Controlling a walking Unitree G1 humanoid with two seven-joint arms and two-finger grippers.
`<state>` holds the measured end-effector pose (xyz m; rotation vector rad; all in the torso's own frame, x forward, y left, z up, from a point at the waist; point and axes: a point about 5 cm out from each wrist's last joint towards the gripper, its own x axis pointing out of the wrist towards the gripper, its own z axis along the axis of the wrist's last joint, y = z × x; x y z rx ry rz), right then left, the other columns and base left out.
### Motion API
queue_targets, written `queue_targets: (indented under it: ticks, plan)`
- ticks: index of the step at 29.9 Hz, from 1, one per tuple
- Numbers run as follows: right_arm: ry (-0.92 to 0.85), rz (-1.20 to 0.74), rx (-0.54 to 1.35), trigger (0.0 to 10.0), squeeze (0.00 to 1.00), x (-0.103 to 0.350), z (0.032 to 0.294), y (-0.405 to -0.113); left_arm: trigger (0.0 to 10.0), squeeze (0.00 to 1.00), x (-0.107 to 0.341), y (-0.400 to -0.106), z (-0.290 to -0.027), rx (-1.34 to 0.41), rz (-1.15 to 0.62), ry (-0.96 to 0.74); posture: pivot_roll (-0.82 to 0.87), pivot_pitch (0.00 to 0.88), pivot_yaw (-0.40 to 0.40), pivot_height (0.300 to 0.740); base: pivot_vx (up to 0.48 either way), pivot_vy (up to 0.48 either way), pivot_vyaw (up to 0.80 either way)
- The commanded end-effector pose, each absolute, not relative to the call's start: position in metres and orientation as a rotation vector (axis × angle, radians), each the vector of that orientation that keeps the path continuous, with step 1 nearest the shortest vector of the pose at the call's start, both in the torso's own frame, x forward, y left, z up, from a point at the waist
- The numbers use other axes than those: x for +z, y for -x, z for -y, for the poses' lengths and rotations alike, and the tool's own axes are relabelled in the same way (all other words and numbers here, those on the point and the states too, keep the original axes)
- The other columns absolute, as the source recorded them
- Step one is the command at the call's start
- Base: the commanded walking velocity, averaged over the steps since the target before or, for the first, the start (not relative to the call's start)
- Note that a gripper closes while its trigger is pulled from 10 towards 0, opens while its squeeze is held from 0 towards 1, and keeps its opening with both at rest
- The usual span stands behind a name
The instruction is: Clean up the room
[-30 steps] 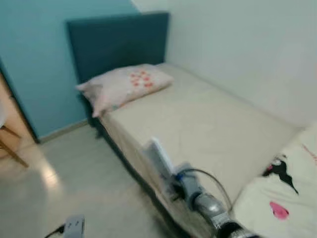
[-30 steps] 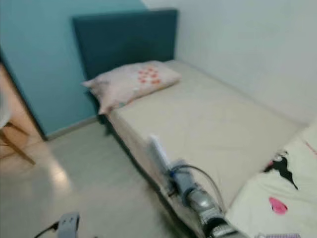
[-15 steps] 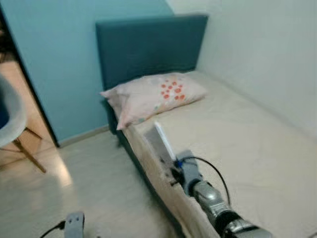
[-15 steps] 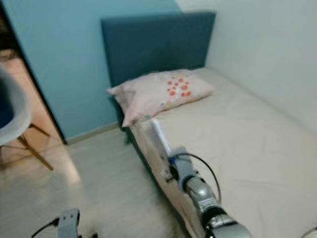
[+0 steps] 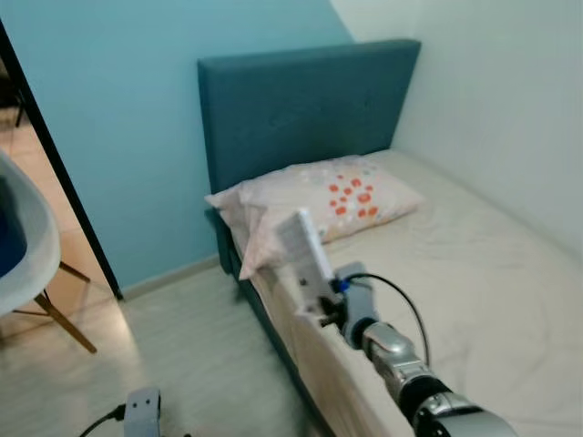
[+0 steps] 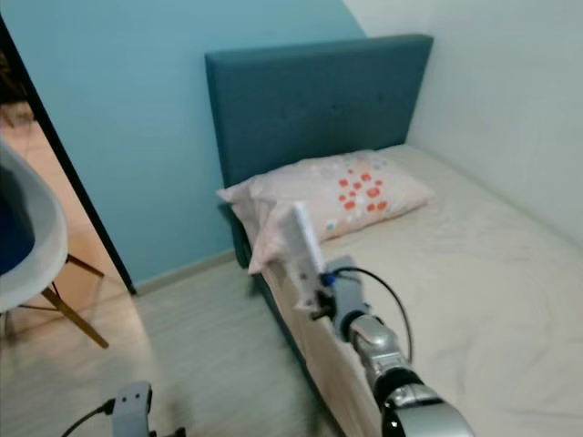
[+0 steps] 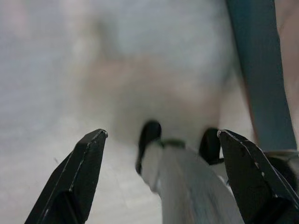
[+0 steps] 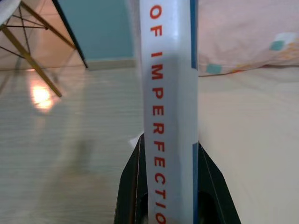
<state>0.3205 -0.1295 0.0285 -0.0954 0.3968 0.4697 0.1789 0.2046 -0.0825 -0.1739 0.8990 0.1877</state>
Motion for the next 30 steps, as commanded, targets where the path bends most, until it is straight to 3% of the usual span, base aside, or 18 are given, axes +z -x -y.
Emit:
queue_targets:
  ticks: [1, 9, 15, 19, 22, 25, 30]
  plan:
    - [0.100, -0.406, 0.438, 10.0, 0.00, 0.031, 0.144, -0.323, 10.0, 0.00, -0.084, -0.177, -0.202, 0.179, -0.910, 0.175, -0.05, 0.022, -0.030, 0.740, 0.480, 0.000, 0.00]
    - [0.083, -0.561, 0.375, 10.0, 0.00, 0.019, 0.165, -0.317, 10.0, 0.00, -0.083, -0.179, -0.199, 0.175, -0.912, 0.171, -0.05, 0.025, -0.034, 0.740, 0.150, 0.000, 0.00]
    - [-0.031, -0.809, 0.461, 10.0, 0.00, 0.002, 0.179, -0.297, 10.0, 0.00, -0.085, -0.175, -0.204, 0.209, -0.936, 0.141, -0.05, 0.023, -0.033, 0.740, 0.000, -0.364, 0.00]
    - [-0.149, -0.809, 0.494, 10.0, 0.00, 0.008, 0.191, -0.297, 10.0, 0.00, -0.085, -0.175, -0.205, 0.208, -0.928, 0.154, -0.05, 0.020, -0.037, 0.740, 0.000, 0.000, 0.00]
    - [-0.151, -0.822, 0.496, 10.0, 0.00, 0.010, 0.202, -0.295, 10.0, 0.00, -0.085, -0.175, -0.204, 0.205, -0.929, 0.153, -0.05, 0.019, -0.036, 0.740, 0.000, 0.000, 0.00]
    - [-0.077, -0.843, 0.377, 10.0, 0.00, 0.011, 0.229, -0.292, 10.0, 0.00, -0.085, -0.174, -0.204, 0.201, -0.929, 0.159, -0.05, 0.022, -0.035, 0.740, 0.000, 0.000, 0.00]
    - [-0.141, -0.852, 0.387, 10.0, 0.00, 0.013, 0.232, -0.291, 10.0, 0.00, -0.086, -0.174, -0.204, 0.200, -0.934, 0.153, -0.06, 0.028, -0.031, 0.735, 0.000, 0.000, 0.00]
